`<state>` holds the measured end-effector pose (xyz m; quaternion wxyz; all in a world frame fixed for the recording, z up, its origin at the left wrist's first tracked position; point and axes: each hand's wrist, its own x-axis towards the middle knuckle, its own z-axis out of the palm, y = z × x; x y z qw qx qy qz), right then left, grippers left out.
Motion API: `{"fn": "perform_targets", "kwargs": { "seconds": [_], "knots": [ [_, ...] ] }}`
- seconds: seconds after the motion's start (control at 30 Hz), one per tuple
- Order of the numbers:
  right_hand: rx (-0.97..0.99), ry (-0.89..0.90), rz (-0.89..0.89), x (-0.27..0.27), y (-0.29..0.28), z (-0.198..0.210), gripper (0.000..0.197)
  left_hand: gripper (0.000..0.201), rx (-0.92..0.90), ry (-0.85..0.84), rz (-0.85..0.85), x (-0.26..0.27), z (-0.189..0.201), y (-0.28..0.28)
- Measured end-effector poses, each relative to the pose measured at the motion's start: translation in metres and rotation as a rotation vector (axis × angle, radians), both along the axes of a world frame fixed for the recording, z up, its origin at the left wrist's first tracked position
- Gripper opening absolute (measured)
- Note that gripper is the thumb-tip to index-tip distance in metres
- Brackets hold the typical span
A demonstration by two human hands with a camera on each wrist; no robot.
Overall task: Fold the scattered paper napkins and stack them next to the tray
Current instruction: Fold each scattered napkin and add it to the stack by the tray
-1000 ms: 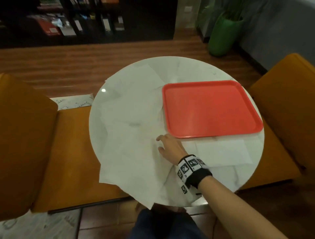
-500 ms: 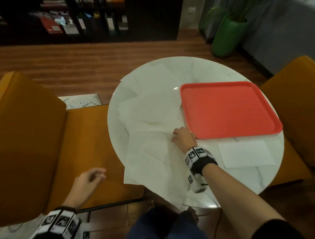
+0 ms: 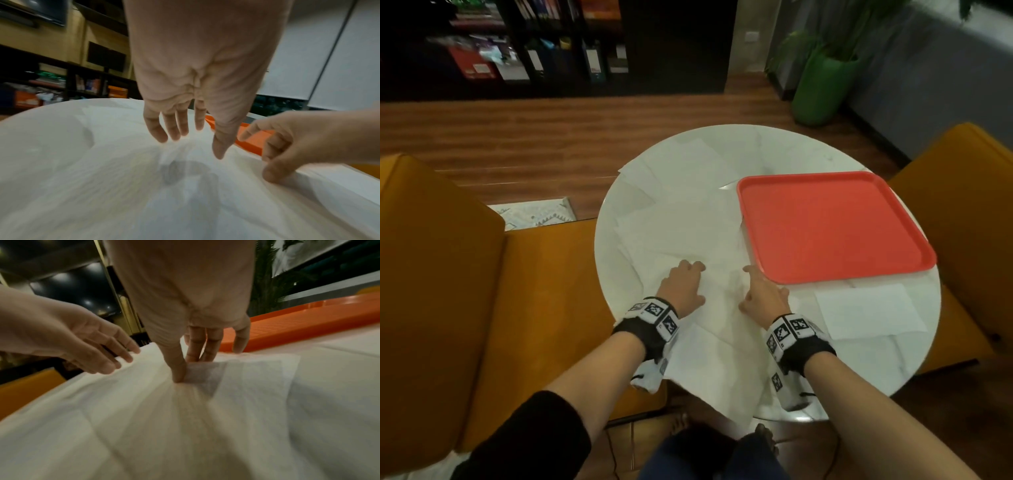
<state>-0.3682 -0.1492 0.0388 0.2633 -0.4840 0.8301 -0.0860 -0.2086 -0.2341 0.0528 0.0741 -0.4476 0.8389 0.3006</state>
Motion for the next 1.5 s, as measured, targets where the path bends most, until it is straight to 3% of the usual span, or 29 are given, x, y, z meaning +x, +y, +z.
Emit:
{"fn": "perform_targets", "kwargs": {
  "seconds": [0.07, 0.13, 0.23, 0.3, 0.37, 0.53, 0.6, 0.77, 0.9, 1.03, 1.13, 1.23, 1.37, 1.5],
  "knots": [
    [-0.114, 0.048, 0.042, -0.003, 0.006, 0.009, 0.057, 0.076, -0.117, 0.028, -0.129, -0.008, 0.005, 0.005],
    [-0.197, 0.107, 0.155, -0.005, 0.013, 0.027, 0.036, 0.077, -0.224, 0.038, -0.294, -0.012, 0.016, 0.007],
    [-0.299, 0.076, 0.216, -0.013, 0.022, 0.055, 0.01, 0.049, -0.29, 0.058, -0.397, -0.014, 0.038, 0.002],
    [-0.311, -0.038, 0.178, -0.023, 0.031, 0.072, 0.005, 0.027, -0.234, 0.136, -0.365, -0.008, 0.054, -0.004],
    [-0.264, -0.153, 0.14, -0.034, 0.043, 0.09, 0.016, 0.017, -0.098, 0.26, -0.325, 0.007, 0.069, -0.009],
    [-0.374, -0.551, -0.035, -0.051, 0.057, 0.129, 0.009, 0.011, 0.25, 0.513, -0.107, 0.046, 0.099, -0.013],
    [-0.403, -0.594, -0.069, -0.055, 0.046, 0.131, 0.007, 0.013, 0.362, 0.588, -0.007, 0.05, 0.098, -0.019],
    [-0.194, -0.558, -0.009, -0.059, 0.006, 0.095, 0.018, 0.016, 0.309, 0.49, 0.195, 0.045, 0.053, -0.035],
    [-0.037, -0.427, 0.005, -0.062, -0.016, 0.056, 0.024, 0.008, 0.207, 0.374, 0.197, 0.043, 0.013, -0.041],
    [-0.153, -0.261, -0.064, -0.052, -0.022, 0.045, 0.017, 0.013, 0.089, 0.365, 0.209, 0.039, 0.005, -0.047],
    [-0.296, -0.185, -0.013, -0.046, -0.012, 0.051, 0.009, 0.011, -0.037, 0.478, 0.226, 0.045, 0.007, -0.042],
    [-0.354, -0.083, 0.092, -0.046, 0.014, 0.048, 0.01, 0.006, -0.126, 0.559, 0.12, 0.062, 0.006, -0.022],
    [-0.349, 0.009, 0.231, -0.035, 0.059, 0.032, 0.011, 0.007, -0.16, 0.451, -0.124, 0.088, -0.01, 0.011],
    [-0.164, 0.065, 0.344, -0.017, 0.086, 0.017, 0.007, 0.007, -0.185, 0.332, -0.253, 0.107, -0.032, 0.028]
  ]
}}
